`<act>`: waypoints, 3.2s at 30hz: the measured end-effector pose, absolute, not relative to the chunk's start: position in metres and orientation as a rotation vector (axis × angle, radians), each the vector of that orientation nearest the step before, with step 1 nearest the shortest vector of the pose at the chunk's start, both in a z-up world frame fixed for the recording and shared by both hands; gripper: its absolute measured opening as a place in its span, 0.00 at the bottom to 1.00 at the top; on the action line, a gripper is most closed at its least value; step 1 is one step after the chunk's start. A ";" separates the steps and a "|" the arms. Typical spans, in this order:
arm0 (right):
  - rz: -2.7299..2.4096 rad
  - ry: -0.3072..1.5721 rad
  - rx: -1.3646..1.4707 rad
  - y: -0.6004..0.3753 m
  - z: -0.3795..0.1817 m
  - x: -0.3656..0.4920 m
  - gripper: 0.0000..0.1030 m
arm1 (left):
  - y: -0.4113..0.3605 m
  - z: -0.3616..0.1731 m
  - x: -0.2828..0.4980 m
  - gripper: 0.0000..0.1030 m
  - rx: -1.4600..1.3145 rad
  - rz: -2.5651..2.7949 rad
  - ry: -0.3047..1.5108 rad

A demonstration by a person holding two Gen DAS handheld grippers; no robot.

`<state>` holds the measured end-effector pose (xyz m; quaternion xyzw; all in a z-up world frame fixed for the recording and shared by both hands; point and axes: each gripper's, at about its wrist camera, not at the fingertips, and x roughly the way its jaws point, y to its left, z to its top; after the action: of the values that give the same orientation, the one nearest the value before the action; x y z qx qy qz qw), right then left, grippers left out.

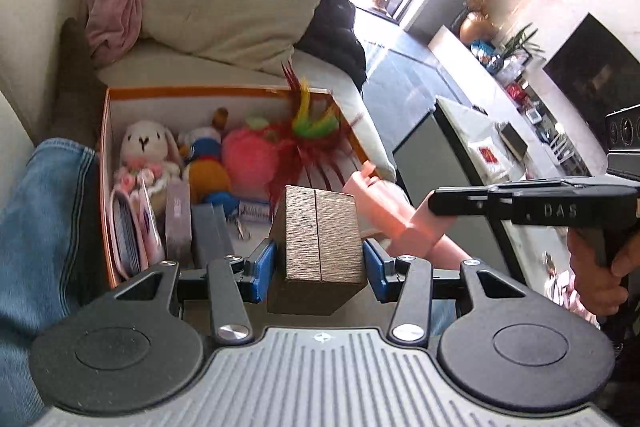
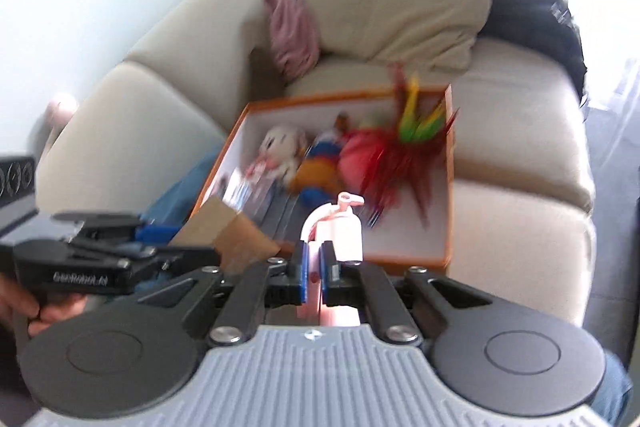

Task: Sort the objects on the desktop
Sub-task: 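Carry the cardboard cube with left and the selfie stick with right over the box, then lower the cardboard cube into the box and open the left gripper, then open the right gripper to drop the selfie stick into the box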

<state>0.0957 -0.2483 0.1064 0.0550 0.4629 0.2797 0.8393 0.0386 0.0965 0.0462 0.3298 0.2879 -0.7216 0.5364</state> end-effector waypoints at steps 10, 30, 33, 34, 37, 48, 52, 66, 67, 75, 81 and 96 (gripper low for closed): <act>0.414 1.137 0.178 -0.236 0.082 0.172 0.06 | 0.053 0.053 0.056 0.53 0.701 -1.685 0.748; 0.202 1.231 -0.018 -0.183 0.019 0.250 0.06 | 0.012 0.023 0.077 0.53 0.682 -1.658 0.885; 0.198 1.223 -0.035 -0.179 0.012 0.254 0.06 | 0.008 0.020 0.073 0.53 0.687 -1.650 0.889; 0.199 1.224 -0.053 -0.177 0.009 0.254 0.06 | 0.007 0.019 0.072 0.53 0.691 -1.651 0.890; 0.205 1.236 -0.116 -0.172 -0.003 0.248 0.06 | 0.005 0.014 0.068 0.53 0.703 -1.646 0.896; 0.272 1.128 -0.215 -0.181 -0.001 0.222 0.13 | 0.000 -0.016 0.053 0.53 0.757 -1.568 0.898; 0.321 1.060 -0.210 -0.187 0.011 0.204 0.17 | -0.002 -0.028 0.049 0.53 0.782 -1.507 0.889; 0.437 0.902 -0.326 -0.184 0.012 0.146 0.25 | -0.007 -0.052 0.037 0.53 0.873 -1.311 0.868; 0.441 0.906 -0.326 -0.184 0.011 0.145 0.27 | -0.007 -0.054 0.037 0.53 0.877 -1.307 0.867; 0.441 0.912 -0.308 -0.186 0.005 0.131 0.30 | -0.001 -0.057 0.035 0.58 0.878 -1.305 0.867; 0.430 0.869 -0.292 -0.188 0.005 0.118 0.35 | 0.015 -0.045 0.030 0.63 0.830 -1.346 0.790; 0.388 0.662 -0.153 -0.191 0.009 0.074 0.48 | 0.088 -0.014 0.020 0.65 0.573 -1.431 0.345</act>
<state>0.0739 -0.1910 0.0092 -0.0745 0.3228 0.1892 0.9243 0.0200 0.0878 -0.0137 0.2576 0.1549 -0.6433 0.7041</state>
